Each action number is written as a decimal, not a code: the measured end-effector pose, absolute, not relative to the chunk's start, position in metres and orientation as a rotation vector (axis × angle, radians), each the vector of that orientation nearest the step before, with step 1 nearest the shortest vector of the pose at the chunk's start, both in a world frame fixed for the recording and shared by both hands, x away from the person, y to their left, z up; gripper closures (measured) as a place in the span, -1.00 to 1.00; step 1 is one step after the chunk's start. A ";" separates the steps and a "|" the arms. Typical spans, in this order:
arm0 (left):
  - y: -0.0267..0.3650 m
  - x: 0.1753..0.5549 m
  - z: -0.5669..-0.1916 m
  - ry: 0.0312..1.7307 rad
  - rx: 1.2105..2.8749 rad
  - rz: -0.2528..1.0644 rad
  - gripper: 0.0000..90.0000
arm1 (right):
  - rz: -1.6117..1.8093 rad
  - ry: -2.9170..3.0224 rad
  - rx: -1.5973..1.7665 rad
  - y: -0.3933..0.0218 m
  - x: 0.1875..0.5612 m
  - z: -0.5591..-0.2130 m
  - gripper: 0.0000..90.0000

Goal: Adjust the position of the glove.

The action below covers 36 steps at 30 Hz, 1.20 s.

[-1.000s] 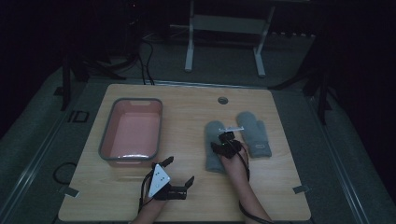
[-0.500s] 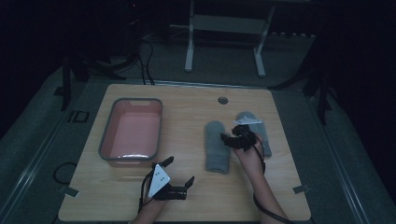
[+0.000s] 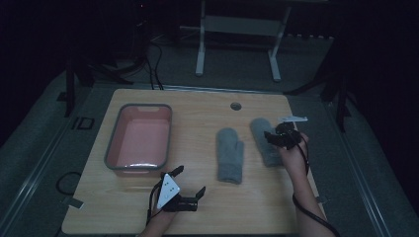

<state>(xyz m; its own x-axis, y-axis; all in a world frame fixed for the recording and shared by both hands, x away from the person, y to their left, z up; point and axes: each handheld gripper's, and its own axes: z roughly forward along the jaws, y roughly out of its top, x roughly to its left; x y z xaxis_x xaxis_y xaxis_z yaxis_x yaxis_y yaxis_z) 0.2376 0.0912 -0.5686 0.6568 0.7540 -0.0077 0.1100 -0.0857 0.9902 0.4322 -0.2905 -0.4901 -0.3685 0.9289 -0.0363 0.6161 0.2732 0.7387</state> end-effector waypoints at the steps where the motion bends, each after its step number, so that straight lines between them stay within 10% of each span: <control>1: 0.091 0.238 -0.569 0.731 1.590 0.624 -1.00 | 0.883 2.079 1.407 -0.294 0.434 -0.493 0.05; 16: 0.091 0.238 -0.569 0.733 1.590 0.622 -1.00 | 0.813 2.082 1.547 -0.293 0.443 -0.541 0.03; 25: 0.091 0.237 -0.569 0.732 1.592 0.625 -1.00 | 0.816 2.081 1.527 -0.286 0.436 -0.542 0.71; 36: 0.091 0.238 -0.569 0.735 1.591 0.624 -1.00 | 0.866 1.956 1.628 -0.281 0.423 -0.535 0.84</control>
<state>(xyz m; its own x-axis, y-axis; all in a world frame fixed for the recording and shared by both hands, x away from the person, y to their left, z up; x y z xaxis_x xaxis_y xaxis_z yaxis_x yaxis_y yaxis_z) 0.2376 0.0913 -0.5686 0.6545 0.7560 -0.0102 0.1131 -0.0846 0.9900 0.4233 -0.2809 -0.5348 -0.2023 0.9780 0.0516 0.6955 0.1063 0.7106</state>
